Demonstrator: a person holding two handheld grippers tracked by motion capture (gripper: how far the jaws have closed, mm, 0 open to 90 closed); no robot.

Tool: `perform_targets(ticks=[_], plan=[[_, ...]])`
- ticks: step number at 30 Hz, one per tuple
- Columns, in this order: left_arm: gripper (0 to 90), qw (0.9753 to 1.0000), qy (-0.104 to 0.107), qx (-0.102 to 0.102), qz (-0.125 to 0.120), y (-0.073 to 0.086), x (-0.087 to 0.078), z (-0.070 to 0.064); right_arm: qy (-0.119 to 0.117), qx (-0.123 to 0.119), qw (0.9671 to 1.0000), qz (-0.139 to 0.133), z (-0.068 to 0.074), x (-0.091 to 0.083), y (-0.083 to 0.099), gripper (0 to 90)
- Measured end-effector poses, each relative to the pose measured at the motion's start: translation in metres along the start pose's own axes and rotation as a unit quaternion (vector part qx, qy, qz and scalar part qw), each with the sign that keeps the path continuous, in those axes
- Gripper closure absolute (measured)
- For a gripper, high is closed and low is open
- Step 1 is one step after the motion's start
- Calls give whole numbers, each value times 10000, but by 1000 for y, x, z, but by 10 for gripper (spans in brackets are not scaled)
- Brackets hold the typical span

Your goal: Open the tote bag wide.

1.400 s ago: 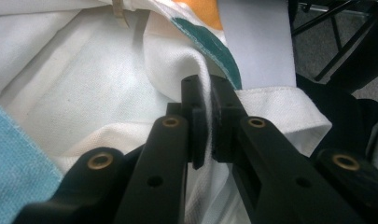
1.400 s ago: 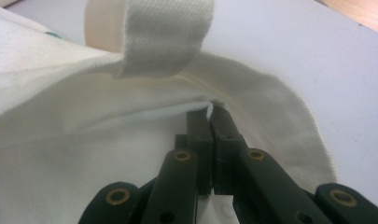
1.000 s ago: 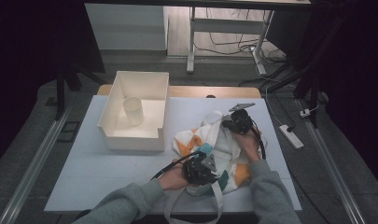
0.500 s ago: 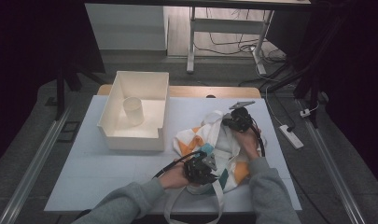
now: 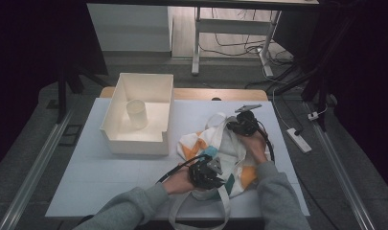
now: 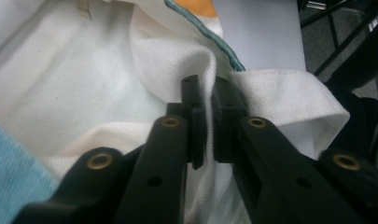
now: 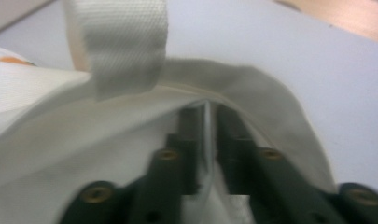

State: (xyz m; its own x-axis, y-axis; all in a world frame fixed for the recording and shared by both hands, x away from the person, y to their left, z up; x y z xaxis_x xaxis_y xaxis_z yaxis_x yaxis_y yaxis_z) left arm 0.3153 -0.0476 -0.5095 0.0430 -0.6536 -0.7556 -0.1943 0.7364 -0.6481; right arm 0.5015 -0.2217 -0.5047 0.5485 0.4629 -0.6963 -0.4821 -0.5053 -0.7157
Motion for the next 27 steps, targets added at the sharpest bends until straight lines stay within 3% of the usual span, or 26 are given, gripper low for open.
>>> perform_targets(ticks=[2,3,4,5,8,9,12,16,20,23,27], plan=[[816,10000,-21,-5,-39,0,-2,0,-64,52,9998,-180,4,-11,-2,549],[792,10000,-36,-17,-66,0,-3,0,-188,97,9988,-443,10,-25,-3,512],[792,9999,-74,-19,-90,-1,-4,-1,-188,97,9988,-443,10,-25,-3,512],[752,9999,-120,-15,-112,-1,-5,-1,-242,75,9980,-579,17,-38,-4,487],[706,9994,-268,-60,-232,-2,-11,-2,-211,6,9978,-627,23,-49,-2,478],[648,9991,-286,-97,-286,-3,-14,-2,-195,-18,9976,-671,28,-60,1,469],[572,9977,-432,-214,-487,-3,-26,-1,-180,-22,9974,-701,32,-71,4,467],[453,9935,-792,-411,-712,-3,-44,3,-147,39,9972,-733,38,-89,14,459],[400,9873,-1201,-625,-829,-2,-55,9,-58,39,9973,-726,45,-102,22,448],[382,9835,-1443,-714,-829,-1,-57,13,13,-9,9977,-679,51,-111,30,437],[371,9804,-1618,-810,-782,-1,-54,19,68,29,9981,-610,57,-122,43,426]])
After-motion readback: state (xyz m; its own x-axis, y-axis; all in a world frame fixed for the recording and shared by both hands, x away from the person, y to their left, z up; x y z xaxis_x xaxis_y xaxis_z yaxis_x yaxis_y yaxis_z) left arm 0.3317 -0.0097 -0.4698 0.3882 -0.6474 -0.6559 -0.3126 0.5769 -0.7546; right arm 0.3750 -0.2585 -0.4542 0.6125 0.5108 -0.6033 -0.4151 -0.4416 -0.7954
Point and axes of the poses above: each handheld gripper's, and its own axes: x roughly forward along the jaws, y roughly out of its underside, z roughly to its left, the point moved 2 cm from there along x, roughly forward along the jaws, and after that the axes turned 2 degrees about -x, right-handed, at the moved point
